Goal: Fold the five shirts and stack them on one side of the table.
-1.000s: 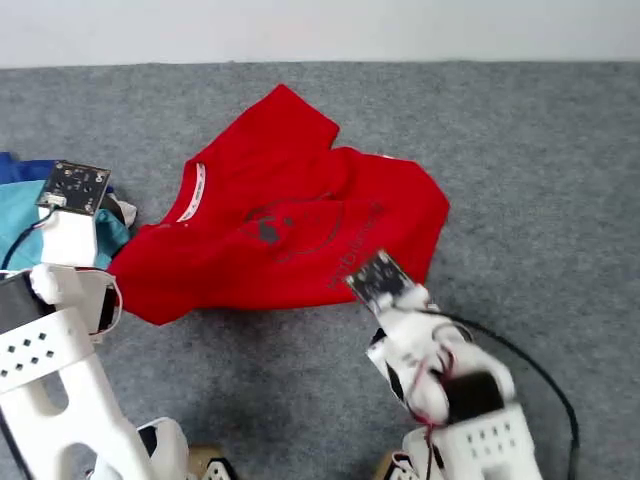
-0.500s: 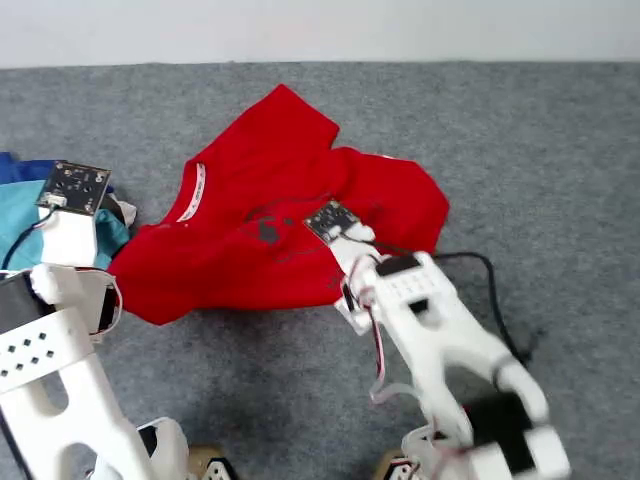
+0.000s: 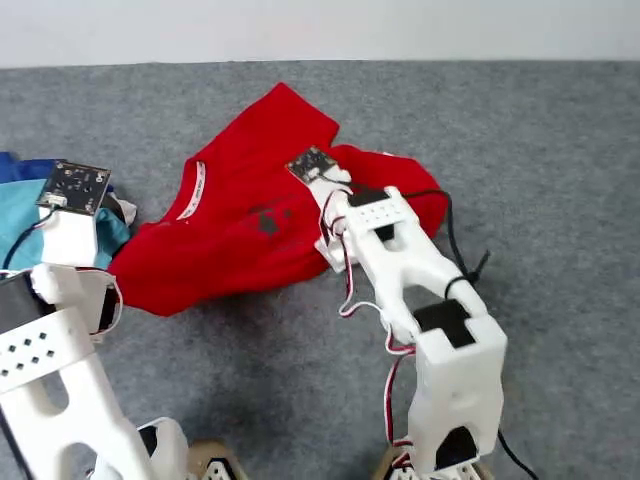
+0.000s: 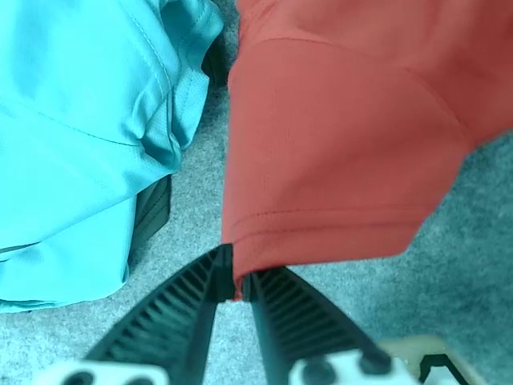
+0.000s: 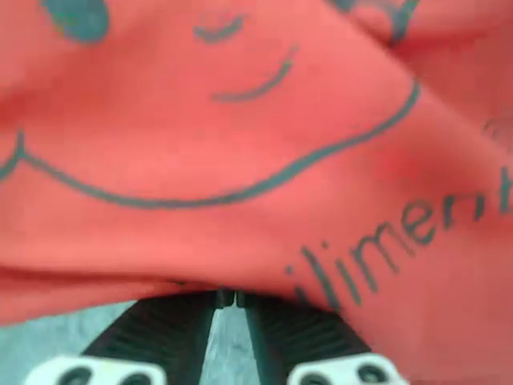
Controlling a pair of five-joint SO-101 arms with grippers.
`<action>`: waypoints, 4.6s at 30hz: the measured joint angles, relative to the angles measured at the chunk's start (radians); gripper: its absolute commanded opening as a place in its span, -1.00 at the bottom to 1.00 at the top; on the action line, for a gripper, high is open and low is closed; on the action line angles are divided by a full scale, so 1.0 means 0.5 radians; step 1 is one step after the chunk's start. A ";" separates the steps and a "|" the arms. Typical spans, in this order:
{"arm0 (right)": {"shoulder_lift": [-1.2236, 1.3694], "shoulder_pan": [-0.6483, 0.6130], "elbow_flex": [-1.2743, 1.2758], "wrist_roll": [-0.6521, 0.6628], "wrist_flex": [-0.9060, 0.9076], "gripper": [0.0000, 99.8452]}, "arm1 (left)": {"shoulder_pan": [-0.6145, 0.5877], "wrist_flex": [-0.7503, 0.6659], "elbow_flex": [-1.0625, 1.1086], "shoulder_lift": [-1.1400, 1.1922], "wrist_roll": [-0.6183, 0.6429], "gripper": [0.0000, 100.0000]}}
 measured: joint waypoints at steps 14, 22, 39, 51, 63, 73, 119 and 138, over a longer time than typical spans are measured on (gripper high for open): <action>0.598 0.009 -1.372 -0.003 0.126 -0.98 | 0.000 0.003 0.000 0.000 0.000 -0.97; 0.700 0.009 -1.470 -0.003 0.252 -0.97 | 0.000 0.003 0.000 0.000 0.000 -0.97; 0.697 -0.153 -1.811 -0.249 0.371 -0.81 | 0.000 0.003 0.160 0.000 0.000 -0.97; 0.697 -0.147 -1.811 -0.252 0.914 -0.59 | 0.000 0.003 0.160 0.000 0.000 -0.97; 0.997 -0.288 -1.814 -0.252 0.899 -0.59 | 0.000 0.003 0.160 0.000 0.000 -0.97; 1.022 -0.252 -1.998 -0.144 1.031 -0.98 | 0.000 0.003 0.169 0.000 0.000 -0.97; -1.832 0.709 0.571 0.537 1.666 -0.98 | 1.476 0.006 -2.912 1.142 0.203 -0.97; -2.142 -0.273 0.954 0.028 1.243 -0.98 | 0.608 0.006 -1.896 1.040 0.000 -0.97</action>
